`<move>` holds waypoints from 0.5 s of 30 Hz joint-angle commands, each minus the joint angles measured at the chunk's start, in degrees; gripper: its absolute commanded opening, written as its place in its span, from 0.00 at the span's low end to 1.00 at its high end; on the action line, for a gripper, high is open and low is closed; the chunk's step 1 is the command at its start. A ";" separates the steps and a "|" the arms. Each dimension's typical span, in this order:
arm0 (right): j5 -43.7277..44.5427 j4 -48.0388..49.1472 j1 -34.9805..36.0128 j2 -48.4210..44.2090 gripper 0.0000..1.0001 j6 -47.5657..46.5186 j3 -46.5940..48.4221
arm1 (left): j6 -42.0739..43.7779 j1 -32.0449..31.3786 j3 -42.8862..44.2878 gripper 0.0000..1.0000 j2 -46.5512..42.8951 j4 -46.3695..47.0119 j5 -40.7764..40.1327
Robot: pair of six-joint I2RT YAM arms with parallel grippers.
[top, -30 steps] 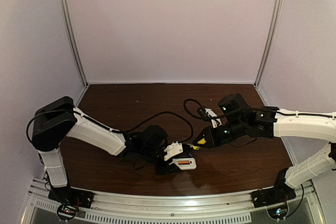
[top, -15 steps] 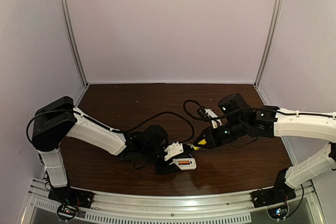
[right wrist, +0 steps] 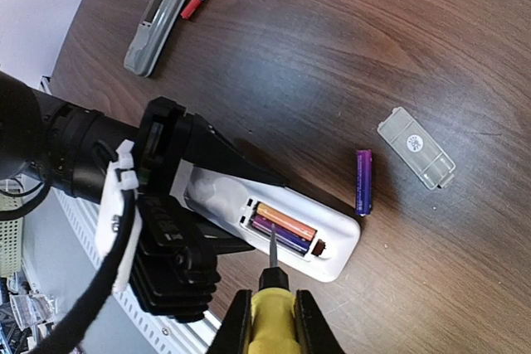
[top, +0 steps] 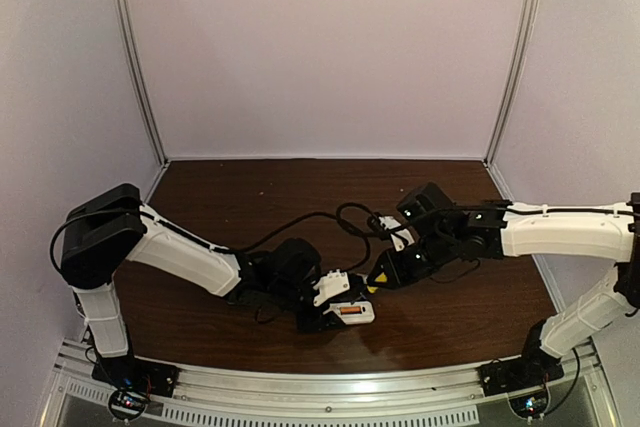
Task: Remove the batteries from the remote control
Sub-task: Remove the battery from the remote control without the battery cover.
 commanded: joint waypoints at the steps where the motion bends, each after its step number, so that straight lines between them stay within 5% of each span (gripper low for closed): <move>1: 3.65 -3.58 0.25 1.63 0.00 -1.73 2.36 | -1.43 -0.26 -0.15 0.00 1.98 -5.06 -0.34; 15: 5.37 -6.65 0.36 3.90 0.00 -4.05 3.94 | -1.35 -0.23 0.72 0.00 2.76 -5.28 -0.57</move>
